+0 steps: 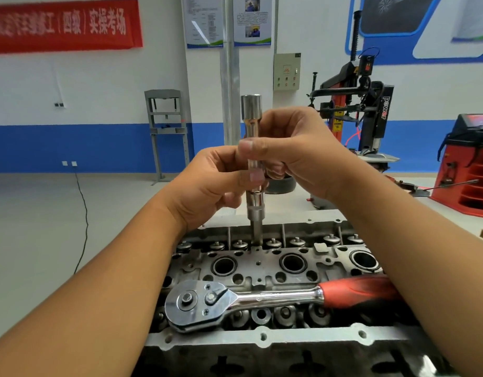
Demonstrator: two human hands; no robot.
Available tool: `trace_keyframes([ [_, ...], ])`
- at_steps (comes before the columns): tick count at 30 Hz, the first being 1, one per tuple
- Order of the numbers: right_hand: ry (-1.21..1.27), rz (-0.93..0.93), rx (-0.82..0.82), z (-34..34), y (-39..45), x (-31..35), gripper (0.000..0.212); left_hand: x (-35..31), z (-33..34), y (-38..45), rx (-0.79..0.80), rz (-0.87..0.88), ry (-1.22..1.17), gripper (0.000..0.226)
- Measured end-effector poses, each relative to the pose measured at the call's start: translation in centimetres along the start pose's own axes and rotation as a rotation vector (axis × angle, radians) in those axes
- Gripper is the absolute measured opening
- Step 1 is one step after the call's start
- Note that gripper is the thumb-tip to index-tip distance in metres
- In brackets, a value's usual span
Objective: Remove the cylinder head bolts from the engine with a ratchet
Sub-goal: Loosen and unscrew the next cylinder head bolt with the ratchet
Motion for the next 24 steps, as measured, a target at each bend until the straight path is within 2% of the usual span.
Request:
trace_keyframes([
  [3, 0.011, 0.009, -0.018, -0.14, -0.01, -0.03, 0.023, 0.24, 0.29, -0.24, 0.058, -0.035, -0.121, 0.025],
  [7, 0.03, 0.007, -0.011, -0.11, 0.02, 0.0, 0.02, -0.12, 0.73, -0.39, 0.081, 0.013, -0.073, 0.021],
  [11, 0.036, 0.006, -0.001, -0.2, 0.03, 0.1, 0.017, -0.23, 0.29, -0.15, 0.002, 0.037, 0.002, 0.024],
  [14, 0.013, 0.018, -0.021, -0.29, 0.05, -0.02, 0.018, -0.02, 0.02, -0.05, -0.044, 0.015, 0.001, 0.017],
  [19, 0.012, 0.021, -0.047, -0.41, 0.27, -0.23, 0.022, 0.12, 0.55, -0.17, 0.072, -0.035, -0.145, 0.029],
  [21, 0.015, 0.019, -0.048, -0.49, 0.33, -0.21, 0.02, -0.02, 0.76, -0.16, 0.088, -0.01, -0.116, 0.027],
  [24, 0.024, 0.02, -0.013, -0.36, 0.31, -0.19, 0.017, -0.14, 0.41, -0.01, 0.001, 0.035, -0.028, 0.02],
])
Point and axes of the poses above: each hand's wrist, its own y-axis towards the middle knuckle, its own z-axis out of the palm, x = y × z, the point moved 5 cm from there along y, towards the middle knuckle
